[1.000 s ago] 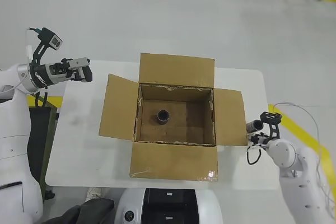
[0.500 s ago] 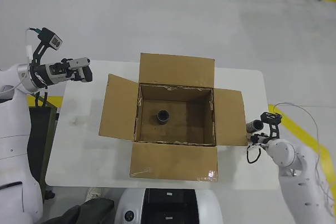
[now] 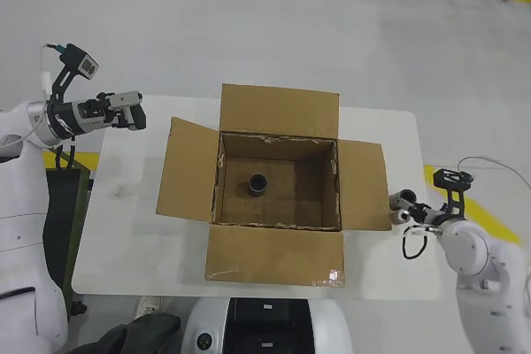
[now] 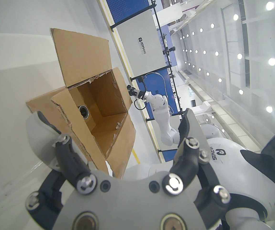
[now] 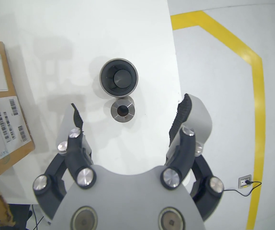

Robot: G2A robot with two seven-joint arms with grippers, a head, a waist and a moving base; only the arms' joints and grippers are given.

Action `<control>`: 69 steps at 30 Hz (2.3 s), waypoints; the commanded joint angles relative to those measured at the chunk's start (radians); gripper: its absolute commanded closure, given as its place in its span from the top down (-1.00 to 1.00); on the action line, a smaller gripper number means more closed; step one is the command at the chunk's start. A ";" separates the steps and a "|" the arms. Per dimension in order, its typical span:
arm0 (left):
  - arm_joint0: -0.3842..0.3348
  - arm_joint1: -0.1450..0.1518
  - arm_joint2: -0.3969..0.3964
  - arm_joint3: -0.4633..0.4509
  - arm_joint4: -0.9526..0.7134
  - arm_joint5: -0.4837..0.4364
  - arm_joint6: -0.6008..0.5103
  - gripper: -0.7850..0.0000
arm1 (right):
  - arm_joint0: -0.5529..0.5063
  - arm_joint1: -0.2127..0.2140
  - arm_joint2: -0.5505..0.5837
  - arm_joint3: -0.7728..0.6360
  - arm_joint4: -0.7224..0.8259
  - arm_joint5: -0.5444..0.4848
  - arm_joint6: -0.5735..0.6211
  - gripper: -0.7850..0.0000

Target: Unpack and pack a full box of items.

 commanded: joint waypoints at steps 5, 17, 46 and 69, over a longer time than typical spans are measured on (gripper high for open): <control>0.000 0.000 0.000 0.000 0.000 0.000 0.000 1.00 | -0.009 -0.001 -0.002 -0.105 -0.039 0.024 -0.018 0.83; 0.000 0.000 0.000 0.000 0.000 0.000 0.000 1.00 | 0.090 -0.008 -0.187 -0.274 -0.172 -0.014 0.008 0.91; 0.000 0.000 0.000 0.000 0.000 0.000 0.000 1.00 | 0.688 -0.165 -0.907 0.186 -0.005 -0.190 0.065 1.00; 0.000 0.000 0.000 0.000 0.000 0.000 0.000 1.00 | 0.843 -0.252 -0.998 0.546 0.175 -0.282 0.021 1.00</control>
